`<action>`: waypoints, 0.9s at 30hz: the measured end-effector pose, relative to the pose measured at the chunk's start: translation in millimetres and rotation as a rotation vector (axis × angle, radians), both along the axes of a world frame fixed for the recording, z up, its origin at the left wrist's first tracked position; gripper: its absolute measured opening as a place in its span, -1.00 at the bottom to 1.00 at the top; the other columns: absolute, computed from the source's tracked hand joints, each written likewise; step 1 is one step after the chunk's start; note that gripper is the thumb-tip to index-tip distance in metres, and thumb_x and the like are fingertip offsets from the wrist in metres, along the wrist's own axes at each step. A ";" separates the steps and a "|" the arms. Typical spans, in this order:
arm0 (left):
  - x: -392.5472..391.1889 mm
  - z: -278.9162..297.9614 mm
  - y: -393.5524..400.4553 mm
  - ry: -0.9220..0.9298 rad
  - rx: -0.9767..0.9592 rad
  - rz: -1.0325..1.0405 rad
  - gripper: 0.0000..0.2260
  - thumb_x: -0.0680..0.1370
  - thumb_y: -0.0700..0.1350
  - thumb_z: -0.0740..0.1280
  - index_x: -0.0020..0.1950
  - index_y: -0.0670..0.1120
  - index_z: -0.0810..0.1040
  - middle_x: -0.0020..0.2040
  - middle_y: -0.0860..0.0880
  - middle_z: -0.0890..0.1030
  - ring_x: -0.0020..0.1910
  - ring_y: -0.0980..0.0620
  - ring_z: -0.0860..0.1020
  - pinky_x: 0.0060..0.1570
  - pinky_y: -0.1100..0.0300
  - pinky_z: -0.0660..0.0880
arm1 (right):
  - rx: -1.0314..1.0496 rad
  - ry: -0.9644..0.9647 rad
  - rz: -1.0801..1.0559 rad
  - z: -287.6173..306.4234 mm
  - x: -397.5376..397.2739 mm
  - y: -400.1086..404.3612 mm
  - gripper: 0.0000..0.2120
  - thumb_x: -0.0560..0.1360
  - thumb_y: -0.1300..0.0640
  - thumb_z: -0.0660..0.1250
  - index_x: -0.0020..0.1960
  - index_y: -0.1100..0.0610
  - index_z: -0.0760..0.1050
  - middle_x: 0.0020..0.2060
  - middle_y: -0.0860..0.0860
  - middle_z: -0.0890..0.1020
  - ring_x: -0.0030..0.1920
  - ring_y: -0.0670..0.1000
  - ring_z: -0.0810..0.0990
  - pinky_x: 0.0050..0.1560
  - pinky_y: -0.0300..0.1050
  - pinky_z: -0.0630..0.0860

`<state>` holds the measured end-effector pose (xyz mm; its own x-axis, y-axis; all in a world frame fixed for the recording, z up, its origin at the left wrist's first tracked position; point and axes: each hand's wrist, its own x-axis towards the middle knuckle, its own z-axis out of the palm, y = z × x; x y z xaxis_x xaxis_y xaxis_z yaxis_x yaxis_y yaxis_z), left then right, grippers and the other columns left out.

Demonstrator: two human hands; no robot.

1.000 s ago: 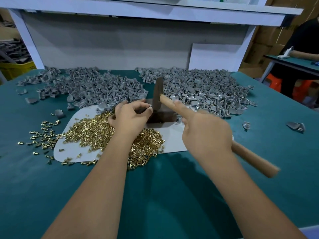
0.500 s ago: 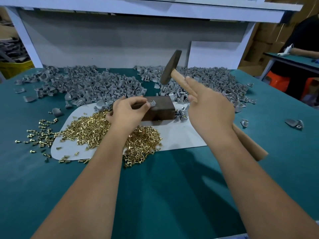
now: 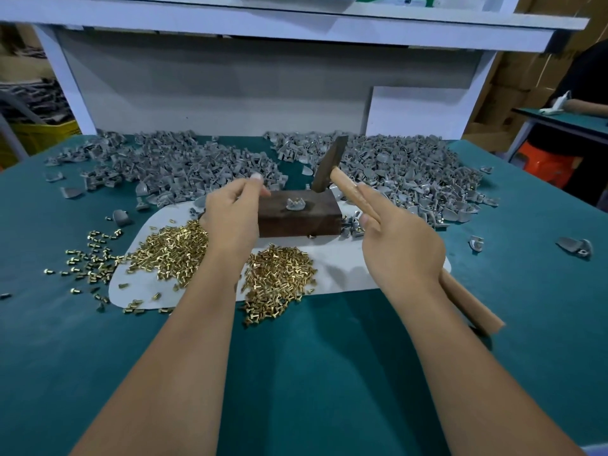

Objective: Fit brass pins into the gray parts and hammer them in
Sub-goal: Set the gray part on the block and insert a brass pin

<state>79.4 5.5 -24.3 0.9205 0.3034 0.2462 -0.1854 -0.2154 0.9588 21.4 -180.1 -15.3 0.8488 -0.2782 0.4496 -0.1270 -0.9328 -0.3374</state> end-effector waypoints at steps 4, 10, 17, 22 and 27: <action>3.5 1.2 0.2 -0.030 0.002 0.069 -0.90 0.66 -0.05 0.22 -0.01 0.09 0.50 -0.05 0.14 0.57 0.03 0.07 0.54 -0.12 0.15 0.52 | -0.001 -0.007 -0.001 -0.7 -0.4 0.2 -0.55 0.59 0.04 0.18 0.41 -0.32 0.22 -0.25 0.01 0.55 -0.32 0.09 0.39 -0.46 -0.14 0.19; 3.7 -4.9 -7.2 0.067 0.267 -0.030 -0.79 0.56 0.06 0.35 0.19 0.25 0.54 -0.01 0.25 0.28 0.39 -0.05 0.22 0.44 -0.15 0.16 | 0.006 -0.003 0.016 -1.6 -2.5 0.8 -0.54 0.59 0.05 0.18 0.41 -0.32 0.23 -0.21 0.00 0.59 -0.31 0.07 0.39 -0.40 -0.12 0.24; 14.2 -14.5 -15.4 -0.014 0.524 0.041 -0.95 0.56 0.06 0.38 -0.08 0.19 0.63 0.11 0.25 0.58 0.40 0.05 0.23 0.29 -0.03 0.05 | -0.051 -0.032 0.027 1.6 -7.7 3.2 -0.53 0.58 0.06 0.19 0.40 -0.34 0.23 -0.22 -0.02 0.53 -0.30 0.05 0.37 -0.40 -0.13 0.21; 19.0 -21.6 -18.0 -0.058 0.533 0.092 -0.96 0.53 0.01 0.43 -0.09 0.15 0.68 0.12 0.21 0.59 0.38 0.11 0.29 0.15 0.15 0.00 | -0.164 -0.151 0.011 6.4 -10.0 13.9 -0.53 0.57 0.08 0.25 0.40 -0.28 0.29 -0.31 -0.01 0.42 -0.39 0.05 0.32 -0.47 -0.23 0.04; 21.1 -23.4 -20.2 -0.063 0.523 0.141 -0.95 0.52 0.00 0.44 -0.12 0.15 0.69 0.01 0.29 0.56 0.37 0.15 0.32 0.19 0.13 -0.02 | -0.268 -0.086 0.030 7.1 -8.8 17.1 -0.48 0.56 0.10 0.24 0.43 -0.28 0.22 -0.33 0.00 0.42 -0.43 0.04 0.27 -0.48 -0.20 0.04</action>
<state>100.5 -14.7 -47.8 0.8584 0.2451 0.4506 -0.1736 -0.6878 0.7048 12.6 -163.0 -8.2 0.8103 -0.1152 0.5745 -0.0795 -0.9930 -0.0869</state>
